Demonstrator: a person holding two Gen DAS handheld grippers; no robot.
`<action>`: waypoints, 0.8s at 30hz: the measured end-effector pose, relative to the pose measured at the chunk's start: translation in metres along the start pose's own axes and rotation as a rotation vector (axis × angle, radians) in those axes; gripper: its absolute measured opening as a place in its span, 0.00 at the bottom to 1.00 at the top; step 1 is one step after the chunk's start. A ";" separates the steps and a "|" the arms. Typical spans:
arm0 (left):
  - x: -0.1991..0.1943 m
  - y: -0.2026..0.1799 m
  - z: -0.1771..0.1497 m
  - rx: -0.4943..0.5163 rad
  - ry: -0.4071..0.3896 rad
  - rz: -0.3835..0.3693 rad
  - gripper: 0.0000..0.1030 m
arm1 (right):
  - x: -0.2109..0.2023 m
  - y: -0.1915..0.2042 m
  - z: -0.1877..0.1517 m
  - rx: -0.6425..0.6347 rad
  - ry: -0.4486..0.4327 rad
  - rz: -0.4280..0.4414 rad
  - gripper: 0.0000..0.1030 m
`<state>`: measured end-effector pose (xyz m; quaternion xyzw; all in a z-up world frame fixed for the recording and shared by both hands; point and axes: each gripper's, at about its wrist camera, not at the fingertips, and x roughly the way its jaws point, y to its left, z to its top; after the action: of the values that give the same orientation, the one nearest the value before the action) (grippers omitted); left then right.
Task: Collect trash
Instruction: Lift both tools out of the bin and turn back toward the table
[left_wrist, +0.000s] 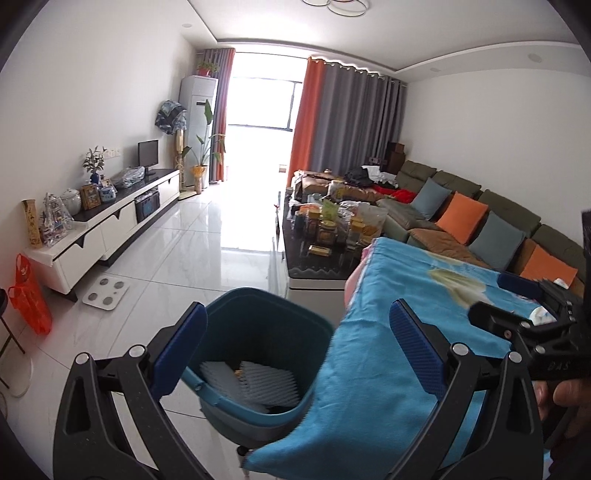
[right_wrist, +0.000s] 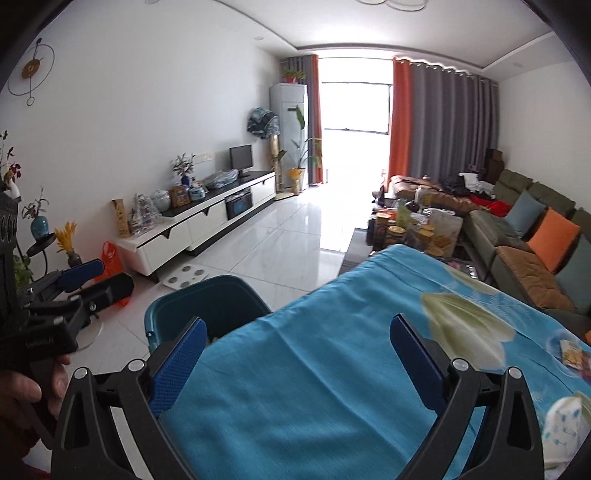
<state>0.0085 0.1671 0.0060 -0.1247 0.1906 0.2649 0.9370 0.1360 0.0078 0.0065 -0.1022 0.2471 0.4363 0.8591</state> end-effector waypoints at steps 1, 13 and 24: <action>0.000 -0.001 0.000 0.004 -0.002 -0.008 0.94 | -0.005 -0.003 -0.003 0.002 -0.008 -0.011 0.93; -0.016 -0.054 0.002 0.107 -0.082 -0.150 0.94 | -0.088 -0.031 -0.041 0.028 -0.131 -0.212 0.93; -0.027 -0.091 0.000 0.127 -0.090 -0.288 0.94 | -0.146 -0.044 -0.076 0.095 -0.198 -0.383 0.93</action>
<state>0.0364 0.0793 0.0296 -0.0792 0.1449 0.1204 0.9789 0.0729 -0.1506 0.0150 -0.0635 0.1580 0.2609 0.9502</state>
